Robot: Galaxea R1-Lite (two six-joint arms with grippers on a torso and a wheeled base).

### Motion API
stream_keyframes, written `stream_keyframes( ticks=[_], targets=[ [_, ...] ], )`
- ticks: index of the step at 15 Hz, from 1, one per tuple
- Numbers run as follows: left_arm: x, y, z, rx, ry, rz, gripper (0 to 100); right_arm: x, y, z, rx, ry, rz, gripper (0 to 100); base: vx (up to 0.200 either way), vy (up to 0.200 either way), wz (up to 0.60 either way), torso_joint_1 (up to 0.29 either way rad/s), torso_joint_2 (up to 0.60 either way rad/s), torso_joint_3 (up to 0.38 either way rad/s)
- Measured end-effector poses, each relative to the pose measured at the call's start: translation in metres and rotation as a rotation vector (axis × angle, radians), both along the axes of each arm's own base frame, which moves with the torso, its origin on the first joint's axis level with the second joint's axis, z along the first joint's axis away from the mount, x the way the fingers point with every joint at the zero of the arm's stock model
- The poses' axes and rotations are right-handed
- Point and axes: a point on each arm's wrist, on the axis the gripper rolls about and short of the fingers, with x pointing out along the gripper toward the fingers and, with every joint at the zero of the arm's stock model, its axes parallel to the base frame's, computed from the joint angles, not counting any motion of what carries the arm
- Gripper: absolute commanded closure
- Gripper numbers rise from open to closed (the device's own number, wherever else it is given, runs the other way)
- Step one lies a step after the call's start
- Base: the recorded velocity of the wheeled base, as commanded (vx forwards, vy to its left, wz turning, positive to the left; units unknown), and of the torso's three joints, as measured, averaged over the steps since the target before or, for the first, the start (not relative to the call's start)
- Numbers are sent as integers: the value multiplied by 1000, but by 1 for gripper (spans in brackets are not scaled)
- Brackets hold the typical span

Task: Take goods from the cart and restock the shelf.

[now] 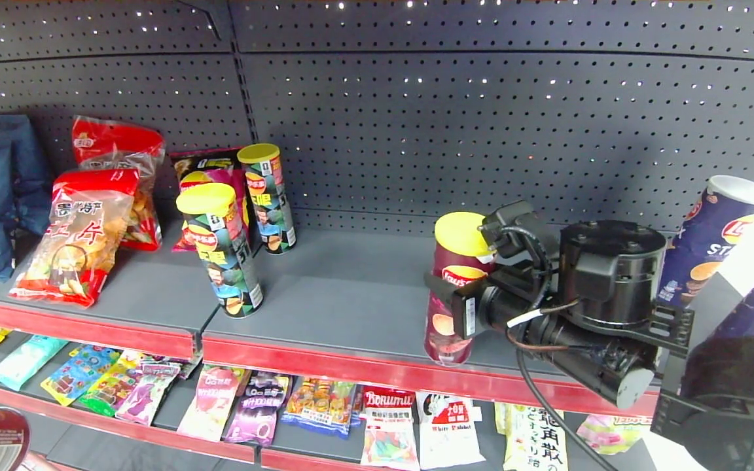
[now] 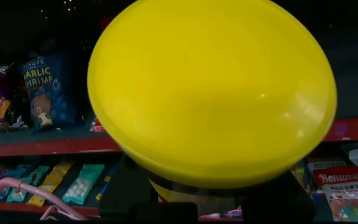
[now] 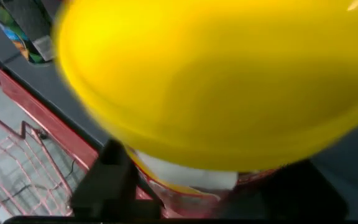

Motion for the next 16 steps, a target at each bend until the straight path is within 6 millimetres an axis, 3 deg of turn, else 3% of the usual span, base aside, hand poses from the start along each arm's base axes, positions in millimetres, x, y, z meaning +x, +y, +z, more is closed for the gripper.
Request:
stream_keyframes(
  ticks=[8,11,16],
  targets=[
    [-1,0,0,1,-5,0,100,-7,-7,5,10,-11,-9,0,0,0,0,0,0,0],
    [-1,0,1,1,-8,-1,100,-23,-21,9,14,-13,-11,0,0,0,0,0,0,0],
    [0,0,-4,0,6,-4,100,-66,-62,17,39,-45,-2,0,0,0,0,0,0,0]
  ],
)
